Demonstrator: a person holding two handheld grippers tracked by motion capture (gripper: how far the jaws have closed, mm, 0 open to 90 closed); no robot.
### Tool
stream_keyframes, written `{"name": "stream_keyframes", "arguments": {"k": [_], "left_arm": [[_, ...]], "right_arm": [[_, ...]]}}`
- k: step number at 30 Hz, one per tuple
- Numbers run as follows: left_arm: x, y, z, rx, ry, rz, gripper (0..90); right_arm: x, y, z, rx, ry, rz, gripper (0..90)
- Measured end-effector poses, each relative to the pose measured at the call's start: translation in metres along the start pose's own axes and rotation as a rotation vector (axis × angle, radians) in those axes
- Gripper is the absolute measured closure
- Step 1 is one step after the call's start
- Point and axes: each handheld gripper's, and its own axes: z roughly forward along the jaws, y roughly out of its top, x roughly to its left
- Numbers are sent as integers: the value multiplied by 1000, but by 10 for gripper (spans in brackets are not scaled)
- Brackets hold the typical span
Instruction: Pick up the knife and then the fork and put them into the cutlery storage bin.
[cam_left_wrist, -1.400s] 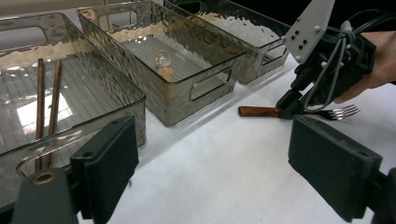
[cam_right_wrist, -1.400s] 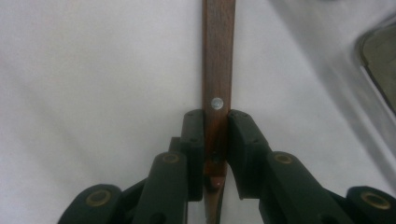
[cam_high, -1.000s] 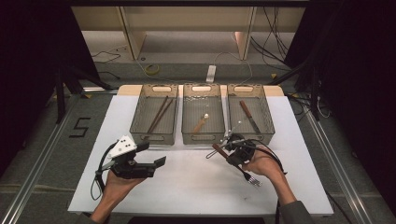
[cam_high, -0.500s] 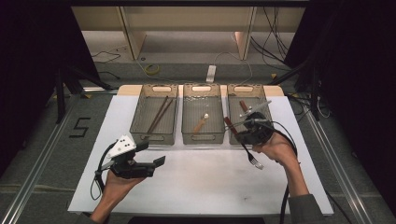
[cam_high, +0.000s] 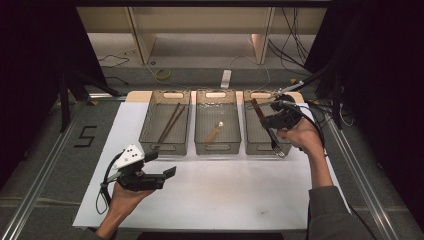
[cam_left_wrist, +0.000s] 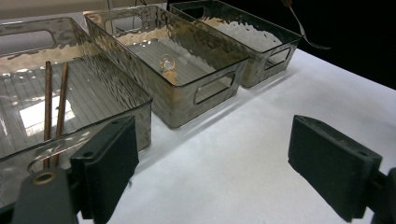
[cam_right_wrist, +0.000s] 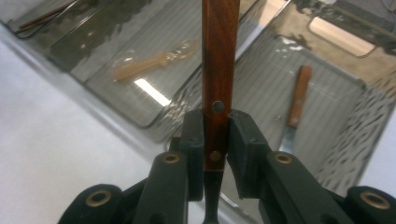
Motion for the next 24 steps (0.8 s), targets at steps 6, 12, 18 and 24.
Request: {"name": "stream_keyframes", "arguments": {"k": [6, 12, 18, 24], "left_arm": [[0, 0, 0, -7, 2, -6, 156], [0, 0, 0, -4, -1, -1, 156], [0, 0, -1, -9, 2, -8, 157], [-1, 0, -1, -11, 1, -4, 157]], "right_arm": [[-11, 16, 2, -1, -27, 17, 773], [-18, 30, 2, 4, -52, 31, 773], [-27, 39, 4, -2, -71, 56, 773], [-36, 43, 14, -1, -80, 86, 773]]}}
